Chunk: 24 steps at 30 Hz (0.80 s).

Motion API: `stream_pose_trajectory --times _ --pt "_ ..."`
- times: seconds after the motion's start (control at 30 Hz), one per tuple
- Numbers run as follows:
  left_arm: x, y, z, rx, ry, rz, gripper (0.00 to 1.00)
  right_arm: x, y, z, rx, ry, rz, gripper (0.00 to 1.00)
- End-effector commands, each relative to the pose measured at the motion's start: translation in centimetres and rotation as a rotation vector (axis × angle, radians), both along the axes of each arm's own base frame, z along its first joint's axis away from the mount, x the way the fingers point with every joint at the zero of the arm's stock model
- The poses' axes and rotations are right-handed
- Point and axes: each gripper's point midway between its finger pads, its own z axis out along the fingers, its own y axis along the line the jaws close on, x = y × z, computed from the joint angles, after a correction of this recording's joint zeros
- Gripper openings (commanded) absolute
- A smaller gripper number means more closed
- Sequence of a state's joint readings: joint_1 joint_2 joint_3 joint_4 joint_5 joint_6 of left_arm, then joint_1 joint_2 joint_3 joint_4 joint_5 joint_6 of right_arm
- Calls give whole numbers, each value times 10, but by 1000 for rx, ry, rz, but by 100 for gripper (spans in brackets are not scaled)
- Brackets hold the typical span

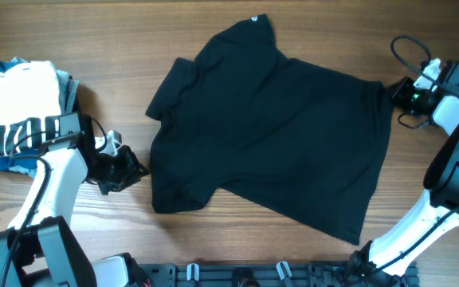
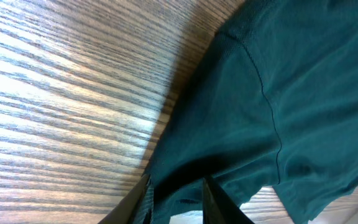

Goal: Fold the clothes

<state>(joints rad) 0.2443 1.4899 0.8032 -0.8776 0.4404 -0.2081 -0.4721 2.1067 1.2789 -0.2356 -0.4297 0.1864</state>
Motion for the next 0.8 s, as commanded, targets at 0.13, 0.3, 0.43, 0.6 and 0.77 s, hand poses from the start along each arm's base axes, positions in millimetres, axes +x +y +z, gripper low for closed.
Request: stream_pose_trajectory --times 0.13,0.3,0.43,0.6,0.77 --pt "4 0 7 -11 -25 13 27 3 -15 -11 20 -14 -120 4" --pt "5 0 7 -11 -26 13 27 28 -44 16 -47 -175 -166 4" --pt "6 0 7 -10 -30 13 27 38 -84 44 -38 -315 -294 4" --pt "12 -5 11 -44 -64 11 27 33 -101 58 -9 -387 -268 4" --pt "24 -4 14 -43 -114 5 30 9 -47 22 98 -219 -79 56"
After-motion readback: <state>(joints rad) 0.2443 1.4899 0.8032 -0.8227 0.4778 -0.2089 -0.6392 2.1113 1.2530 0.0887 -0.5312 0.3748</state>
